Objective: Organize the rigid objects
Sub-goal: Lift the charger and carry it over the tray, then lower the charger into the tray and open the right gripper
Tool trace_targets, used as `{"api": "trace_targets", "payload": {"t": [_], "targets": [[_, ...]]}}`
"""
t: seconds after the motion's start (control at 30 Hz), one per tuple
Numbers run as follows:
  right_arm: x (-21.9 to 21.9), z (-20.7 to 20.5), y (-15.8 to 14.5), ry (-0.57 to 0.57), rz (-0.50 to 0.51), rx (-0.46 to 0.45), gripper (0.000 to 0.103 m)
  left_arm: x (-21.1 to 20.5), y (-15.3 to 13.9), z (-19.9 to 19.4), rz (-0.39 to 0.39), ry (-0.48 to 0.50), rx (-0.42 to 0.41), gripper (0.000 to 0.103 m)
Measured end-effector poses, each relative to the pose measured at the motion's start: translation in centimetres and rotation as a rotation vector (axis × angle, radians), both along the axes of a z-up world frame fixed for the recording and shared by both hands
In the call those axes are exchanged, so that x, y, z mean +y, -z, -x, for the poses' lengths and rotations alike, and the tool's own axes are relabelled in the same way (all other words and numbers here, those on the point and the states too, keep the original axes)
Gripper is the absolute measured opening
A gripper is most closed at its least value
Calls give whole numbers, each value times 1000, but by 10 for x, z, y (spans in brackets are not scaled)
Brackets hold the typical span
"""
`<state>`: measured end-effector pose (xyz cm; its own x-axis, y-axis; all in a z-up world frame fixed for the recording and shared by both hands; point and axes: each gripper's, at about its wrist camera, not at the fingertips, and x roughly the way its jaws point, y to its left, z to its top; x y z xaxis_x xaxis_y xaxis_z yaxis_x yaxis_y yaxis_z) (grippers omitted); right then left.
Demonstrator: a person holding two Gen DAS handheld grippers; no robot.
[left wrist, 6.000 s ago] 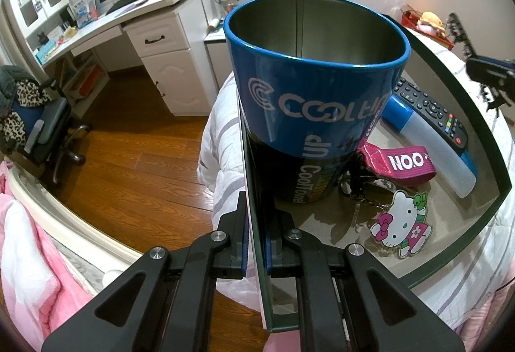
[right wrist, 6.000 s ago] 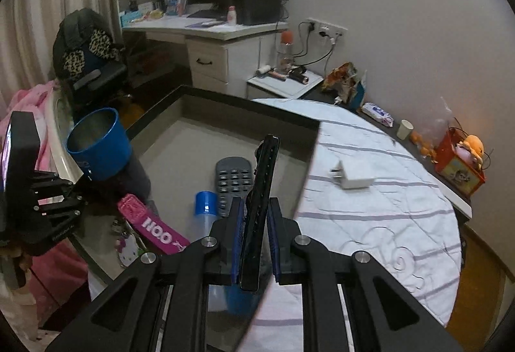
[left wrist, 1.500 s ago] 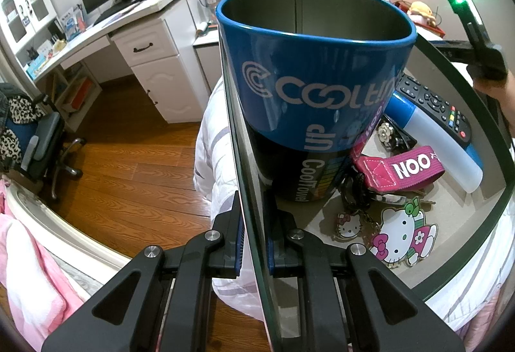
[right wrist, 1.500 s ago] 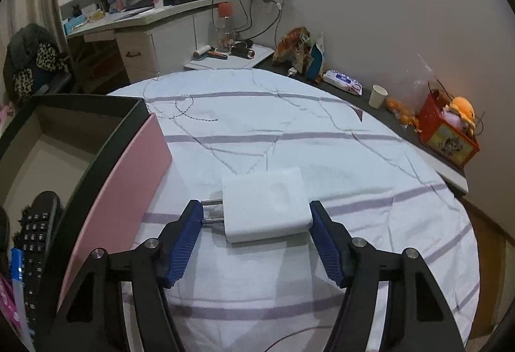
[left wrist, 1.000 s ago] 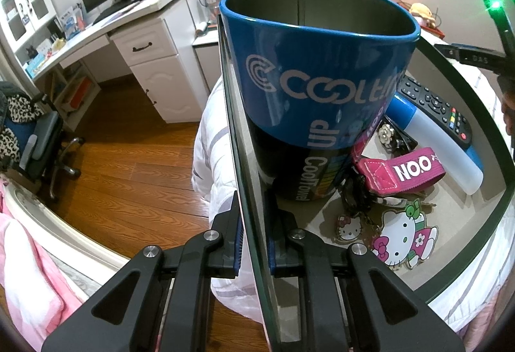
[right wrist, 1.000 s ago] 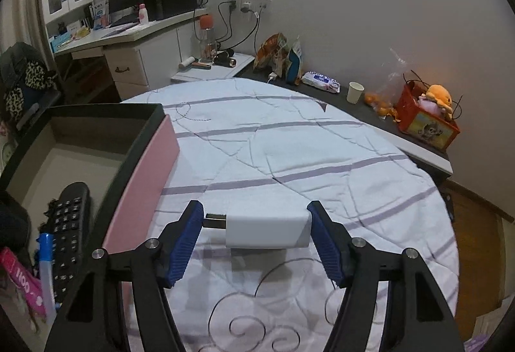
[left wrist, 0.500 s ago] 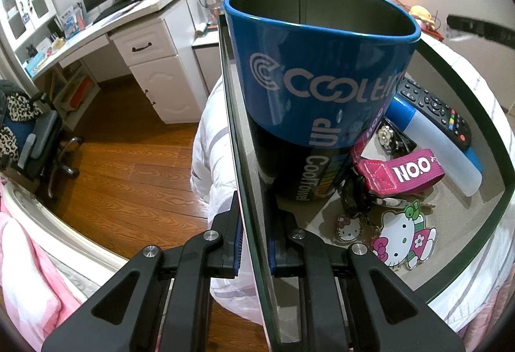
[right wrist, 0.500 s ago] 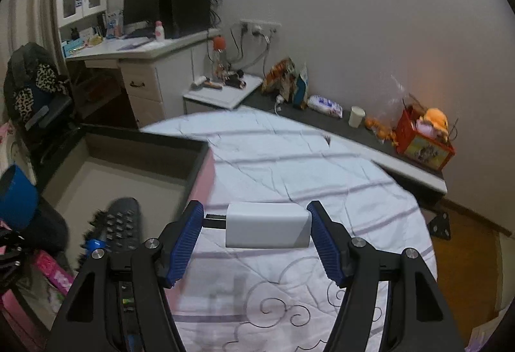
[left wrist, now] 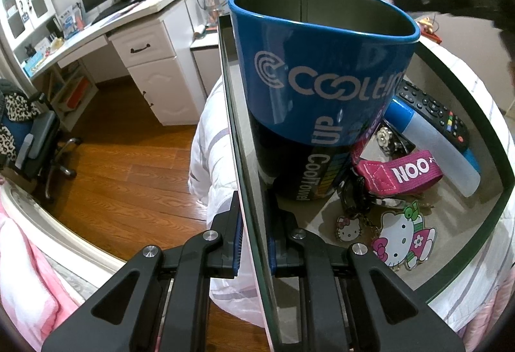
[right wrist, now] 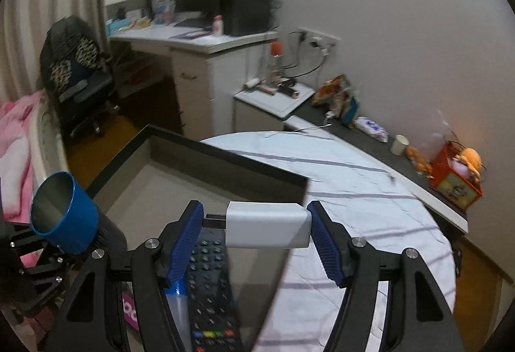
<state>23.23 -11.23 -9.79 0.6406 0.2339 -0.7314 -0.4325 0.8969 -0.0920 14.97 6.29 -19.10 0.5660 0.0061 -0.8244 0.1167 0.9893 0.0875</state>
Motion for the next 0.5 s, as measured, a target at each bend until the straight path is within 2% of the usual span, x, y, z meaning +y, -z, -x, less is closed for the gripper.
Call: {"api": "trace_targets", "payload": {"t": [0.23,0.5], "targets": [[19,-23,28,-49,87,64,68,-1,1,0,-5,5,-2,11],[11,-33,45,-35,114,113,68,-8,0,-3,-40,8,-9,11]]}}
